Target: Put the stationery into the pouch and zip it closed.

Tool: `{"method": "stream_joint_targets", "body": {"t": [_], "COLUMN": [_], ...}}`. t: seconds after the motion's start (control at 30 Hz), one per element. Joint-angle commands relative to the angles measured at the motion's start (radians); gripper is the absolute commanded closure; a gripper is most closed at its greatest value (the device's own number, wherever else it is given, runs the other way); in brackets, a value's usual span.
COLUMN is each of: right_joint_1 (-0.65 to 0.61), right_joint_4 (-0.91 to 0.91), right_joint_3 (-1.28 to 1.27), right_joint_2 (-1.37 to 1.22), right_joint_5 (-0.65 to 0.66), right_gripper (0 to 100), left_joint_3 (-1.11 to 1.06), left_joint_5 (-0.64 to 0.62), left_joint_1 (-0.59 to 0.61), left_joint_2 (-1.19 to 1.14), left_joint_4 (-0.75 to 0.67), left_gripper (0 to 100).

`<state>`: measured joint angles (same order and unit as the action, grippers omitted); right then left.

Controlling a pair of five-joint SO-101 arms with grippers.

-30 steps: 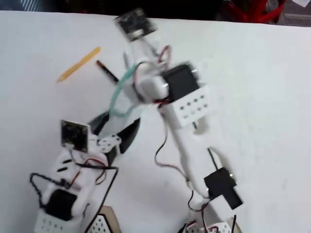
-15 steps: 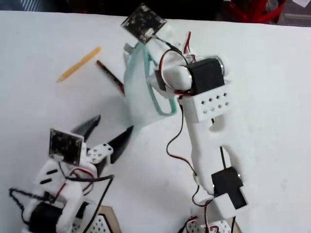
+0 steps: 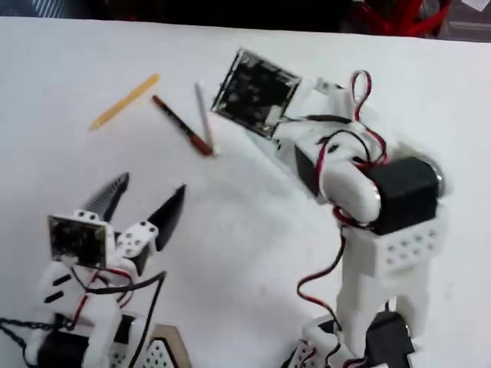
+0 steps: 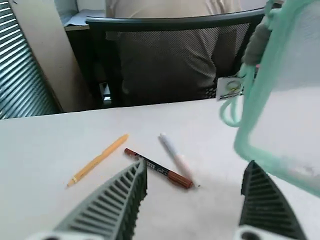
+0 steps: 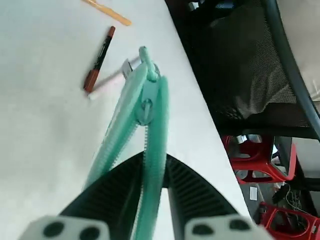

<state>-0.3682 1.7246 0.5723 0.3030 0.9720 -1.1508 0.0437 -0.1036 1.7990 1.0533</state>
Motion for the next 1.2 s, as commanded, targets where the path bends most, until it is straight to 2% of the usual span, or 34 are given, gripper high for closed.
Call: {"method": "stream_joint_targets", "body": {"t": [0.0, 0.23, 0.3, 0.4, 0.5, 0.63, 0.87, 1.17], "right_joint_1": [0.015, 0.019, 0.024, 0.048, 0.065, 0.059, 0.064, 0.062], "right_joint_4": [-0.001, -0.002, -0.002, -0.002, -0.005, -0.067, -0.171, -0.303], "right_joint_3": [-0.114, -0.201, -0.233, -0.298, -0.361, -0.42, -0.634, -0.865], "right_joint_2": [0.025, 0.025, 0.025, 0.03, 0.07, 0.143, 0.222, 0.311], "right_joint_5": [0.077, 0.098, 0.098, 0.097, 0.097, 0.091, 0.087, 0.094], "right_gripper": [98.0, 98.0, 98.0, 98.0, 98.0, 98.0, 98.0, 98.0], "left_joint_3": [-0.041, -0.058, -0.041, 0.091, 0.351, 0.766, 1.475, 2.318], "left_joint_5": [0.008, 0.075, 0.061, -0.034, -0.072, -0.089, -0.278, -0.628], "left_joint_1": [-0.093, -0.116, -0.071, 0.038, 0.067, 0.071, 0.067, 0.097], "left_joint_2": [-0.016, -0.022, -0.085, -0.323, -0.673, -1.171, -1.933, -2.73], "left_joint_4": [-0.069, -0.143, -0.169, -0.169, -0.077, 0.094, 0.35, 0.563], "left_gripper": [71, 71, 74, 76, 72, 73, 73, 76]}}
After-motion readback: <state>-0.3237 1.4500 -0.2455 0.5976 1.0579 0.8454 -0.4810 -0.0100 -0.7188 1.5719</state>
